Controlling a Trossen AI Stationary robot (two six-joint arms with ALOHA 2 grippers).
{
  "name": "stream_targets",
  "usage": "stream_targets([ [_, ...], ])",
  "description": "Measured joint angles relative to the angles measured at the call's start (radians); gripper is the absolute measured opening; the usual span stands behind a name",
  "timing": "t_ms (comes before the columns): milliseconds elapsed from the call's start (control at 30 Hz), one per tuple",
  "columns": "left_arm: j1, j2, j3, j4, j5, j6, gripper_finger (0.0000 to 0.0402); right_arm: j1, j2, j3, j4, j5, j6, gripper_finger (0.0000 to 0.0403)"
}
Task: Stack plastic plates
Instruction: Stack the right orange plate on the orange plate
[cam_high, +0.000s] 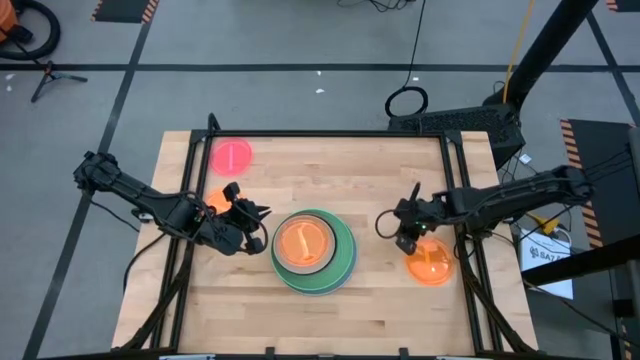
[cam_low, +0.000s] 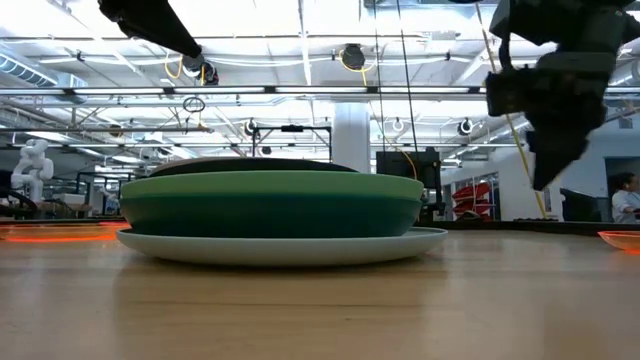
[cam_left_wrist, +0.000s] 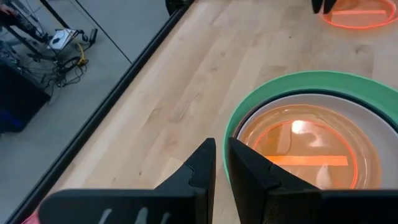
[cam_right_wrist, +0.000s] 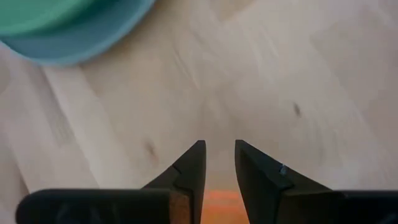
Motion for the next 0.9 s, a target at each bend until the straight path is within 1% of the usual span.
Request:
stream_targets([
  [100,0.000,0.000,0.000,0.000,-0.004,0.006,0.0049,0.034,0.008,0.003,-0.069,-0.006,0.056,0.0076],
  [200,0.000,0.000,0.000,0.000,-0.020,0.027,0.0049,0.065,0.041,0.036,-0.167,0.003,0.118,0.0066],
  [300,0.003,0.000,0.000,0.000,-0.027,0.045,0.0049,0.094,0.089,0.071,-0.208,0.025,0.120,0.0058],
  [367,0.007,0.000,0.000,0.000,-0.028,0.053,0.0049,0.099,0.119,0.087,-0.235,0.027,0.103,0.0056],
  [433,0.013,0.000,0.000,0.000,-0.028,0.062,0.0049,0.098,0.148,0.101,-0.274,0.023,0.121,0.0055],
  [533,0.020,0.000,0.000,-0.001,-0.029,0.069,0.0049,0.100,0.184,0.119,-0.314,-0.029,0.206,0.0055],
  [633,0.025,0.000,0.000,-0.001,-0.029,0.083,0.0049,0.128,0.217,0.154,-0.309,-0.077,0.256,0.0055],
  [800,0.026,0.000,0.000,-0.001,-0.029,0.123,0.0049,0.197,0.287,0.270,-0.346,-0.075,0.299,0.0055],
  [900,0.026,0.000,0.000,-0.001,-0.029,0.141,0.0049,0.236,0.328,0.315,-0.379,-0.078,0.363,0.0055],
])
